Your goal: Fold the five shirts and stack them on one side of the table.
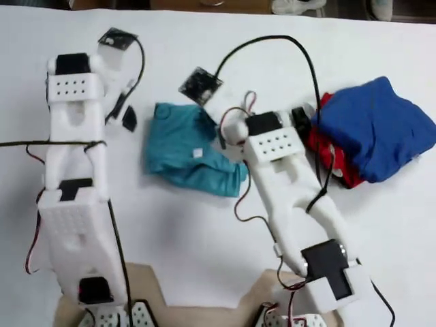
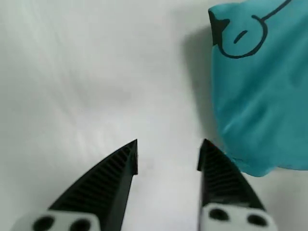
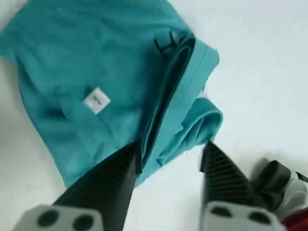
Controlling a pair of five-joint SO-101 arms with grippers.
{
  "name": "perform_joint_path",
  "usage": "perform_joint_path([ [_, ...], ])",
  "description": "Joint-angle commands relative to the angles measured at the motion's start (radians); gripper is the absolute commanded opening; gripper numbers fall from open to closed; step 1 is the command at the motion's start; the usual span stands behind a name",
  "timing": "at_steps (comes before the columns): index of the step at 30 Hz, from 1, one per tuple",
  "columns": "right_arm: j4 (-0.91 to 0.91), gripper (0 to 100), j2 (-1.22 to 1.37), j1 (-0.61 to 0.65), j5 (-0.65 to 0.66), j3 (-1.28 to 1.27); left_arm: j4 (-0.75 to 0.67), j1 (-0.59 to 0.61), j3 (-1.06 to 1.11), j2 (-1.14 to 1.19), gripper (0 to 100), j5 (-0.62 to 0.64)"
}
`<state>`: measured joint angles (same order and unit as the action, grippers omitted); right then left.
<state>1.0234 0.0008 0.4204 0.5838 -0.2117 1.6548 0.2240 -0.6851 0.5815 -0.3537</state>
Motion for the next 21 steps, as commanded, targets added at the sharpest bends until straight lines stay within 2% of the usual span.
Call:
perform_joint_path([
  [1, -0.038, 1.9, 0.030, 0.008, -0.041, 0.074, -0.008, -0.021, -0.012, -0.080, 5, 0.040],
  [10, -0.104, 2.2, 0.325, 0.031, -0.034, 0.281, -0.009, -0.029, -0.004, -0.075, 2, 0.043],
  [16, -0.085, 2.2, 0.507, 0.104, 0.091, 0.485, -0.003, -0.025, -0.004, -0.075, 2, 0.041],
  [21, -0.071, 2.2, 0.631, 0.097, 0.097, 0.628, -0.002, -0.025, -0.004, -0.080, 2, 0.040],
])
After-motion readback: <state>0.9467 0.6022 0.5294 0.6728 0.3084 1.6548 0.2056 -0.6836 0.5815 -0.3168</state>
